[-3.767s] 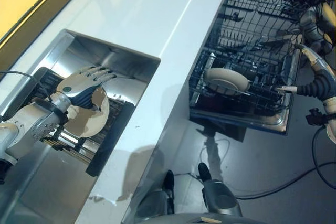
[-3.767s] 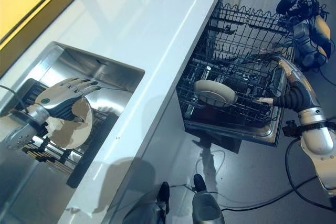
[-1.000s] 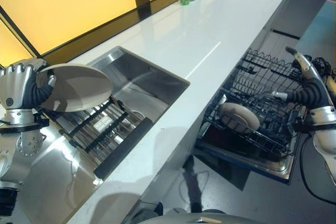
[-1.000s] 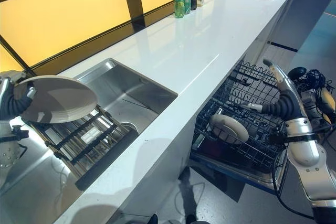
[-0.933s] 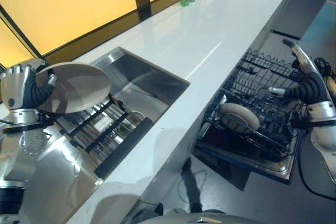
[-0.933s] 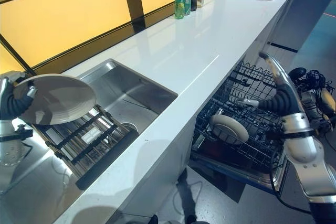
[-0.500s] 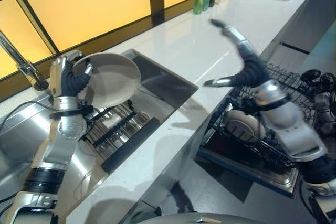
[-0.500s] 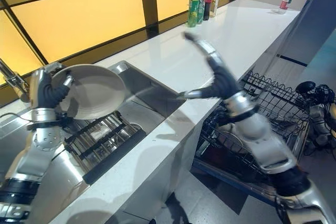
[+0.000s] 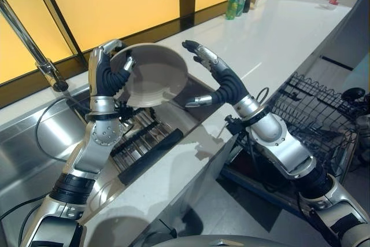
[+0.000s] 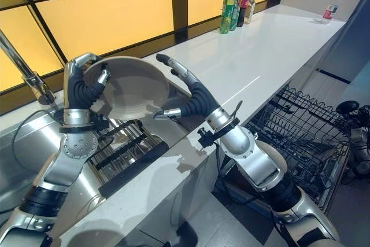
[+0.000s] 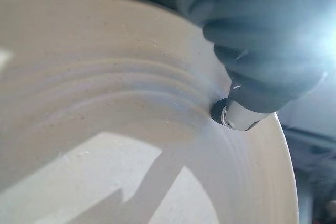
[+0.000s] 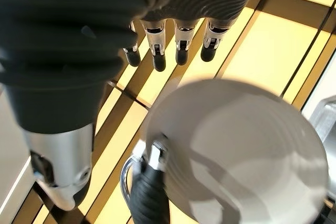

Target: Pick up plates and place into dishwasher.

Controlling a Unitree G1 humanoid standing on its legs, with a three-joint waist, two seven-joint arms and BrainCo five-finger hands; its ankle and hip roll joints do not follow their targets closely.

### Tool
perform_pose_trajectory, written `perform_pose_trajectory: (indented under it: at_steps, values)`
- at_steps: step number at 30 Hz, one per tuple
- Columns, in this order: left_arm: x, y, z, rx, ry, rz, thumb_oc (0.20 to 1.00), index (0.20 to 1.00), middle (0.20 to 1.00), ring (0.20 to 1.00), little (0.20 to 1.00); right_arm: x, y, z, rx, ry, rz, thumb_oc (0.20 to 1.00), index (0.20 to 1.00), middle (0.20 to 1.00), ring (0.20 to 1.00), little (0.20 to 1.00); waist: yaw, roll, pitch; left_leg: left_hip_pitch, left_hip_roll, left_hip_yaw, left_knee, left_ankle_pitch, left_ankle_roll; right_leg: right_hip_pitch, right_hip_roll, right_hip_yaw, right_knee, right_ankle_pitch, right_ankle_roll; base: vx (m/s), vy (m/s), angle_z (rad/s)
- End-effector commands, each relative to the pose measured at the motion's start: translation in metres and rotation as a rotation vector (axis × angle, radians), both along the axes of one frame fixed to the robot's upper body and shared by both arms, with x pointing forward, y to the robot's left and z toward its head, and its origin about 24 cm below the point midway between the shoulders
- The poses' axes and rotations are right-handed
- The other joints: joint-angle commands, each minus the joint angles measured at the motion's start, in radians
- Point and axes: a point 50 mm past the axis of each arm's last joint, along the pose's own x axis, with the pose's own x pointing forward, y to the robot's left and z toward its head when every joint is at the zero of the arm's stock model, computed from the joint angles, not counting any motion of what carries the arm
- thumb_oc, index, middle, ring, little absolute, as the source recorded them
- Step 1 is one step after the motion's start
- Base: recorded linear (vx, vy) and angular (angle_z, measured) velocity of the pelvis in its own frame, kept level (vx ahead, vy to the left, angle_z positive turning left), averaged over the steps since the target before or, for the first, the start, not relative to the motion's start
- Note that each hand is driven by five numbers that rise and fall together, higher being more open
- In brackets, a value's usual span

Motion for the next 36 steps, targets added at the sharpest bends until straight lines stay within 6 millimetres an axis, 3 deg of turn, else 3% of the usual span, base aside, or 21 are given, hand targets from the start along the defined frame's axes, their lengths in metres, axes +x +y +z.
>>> perform_pose_trajectory:
  at_steps: [1, 11, 31, 32, 33, 36]
  values:
    - [-0.013, -0.03, 0.036, 0.1, -0.246, -0.17, 0.2, 0.2, 0.2, 0.2, 0.2, -0.01, 0.009, 0.029, 0.017, -0.147, 0.055, 1.0, 1.0, 1.0, 1.0, 1.0, 0.012, -0.004, -0.087, -0.036, -0.027, 0.001, -0.009, 0.0, 0.017, -0.078, -0.011, 0.012, 0.149, -0.065, 0.063, -0.03, -0.013, 0.05]
    - [-0.033, -0.058, 0.041, 0.237, -0.339, -0.391, 0.2, 0.2, 0.2, 0.2, 0.2, -0.016, 0.007, 0.037, 0.031, -0.162, 0.085, 1.0, 1.0, 1.0, 1.0, 1.0, 0.006, 0.001, -0.093, -0.039, -0.033, -0.005, -0.012, -0.002, 0.017, -0.077, -0.018, 0.006, 0.144, -0.06, 0.068, -0.01, 0.001, 0.02]
    - [-0.037, -0.057, 0.037, 0.286, -0.337, -0.437, 0.2, 0.2, 0.2, 0.2, 0.2, -0.013, 0.001, 0.034, -0.005, -0.134, 0.066, 1.0, 1.0, 1.0, 1.0, 1.0, 0.004, 0.003, -0.106, -0.034, -0.035, 0.001, -0.007, -0.006, 0.028, -0.078, -0.019, 0.002, 0.148, -0.057, 0.064, 0.0, 0.003, 0.03]
    - [-0.037, -0.057, 0.036, 0.285, -0.338, -0.438, 0.2, 0.2, 0.2, 0.2, 0.2, -0.012, 0.001, 0.032, -0.017, -0.123, 0.072, 0.856, 0.856, 0.856, 0.856, 0.856, 0.003, 0.003, -0.106, -0.033, -0.034, 0.0, -0.007, -0.005, 0.027, -0.078, -0.02, 0.002, 0.149, -0.057, 0.064, 0.0, 0.0, 0.0]
    - [-0.037, -0.057, 0.037, 0.284, -0.339, -0.438, 0.2, 0.2, 0.2, 0.2, 0.2, -0.012, 0.002, 0.03, -0.036, -0.109, 0.082, 0.219, 0.219, 0.219, 0.219, 0.219, 0.003, 0.003, -0.106, -0.032, -0.034, -0.001, -0.007, -0.005, 0.027, -0.077, -0.019, 0.002, 0.149, -0.057, 0.064, 0.0, 0.0, 0.0]
    - [-0.037, -0.058, 0.039, 0.286, -0.339, -0.438, 0.2, 0.2, 0.2, 0.2, 0.2, -0.01, 0.004, 0.026, -0.093, -0.079, 0.103, 0.2, 0.2, 0.2, 0.2, 0.2, 0.003, 0.0, -0.107, -0.033, -0.034, -0.004, -0.007, -0.004, 0.027, -0.076, -0.018, 0.002, 0.148, -0.057, 0.064, 0.0, 0.0, 0.0]
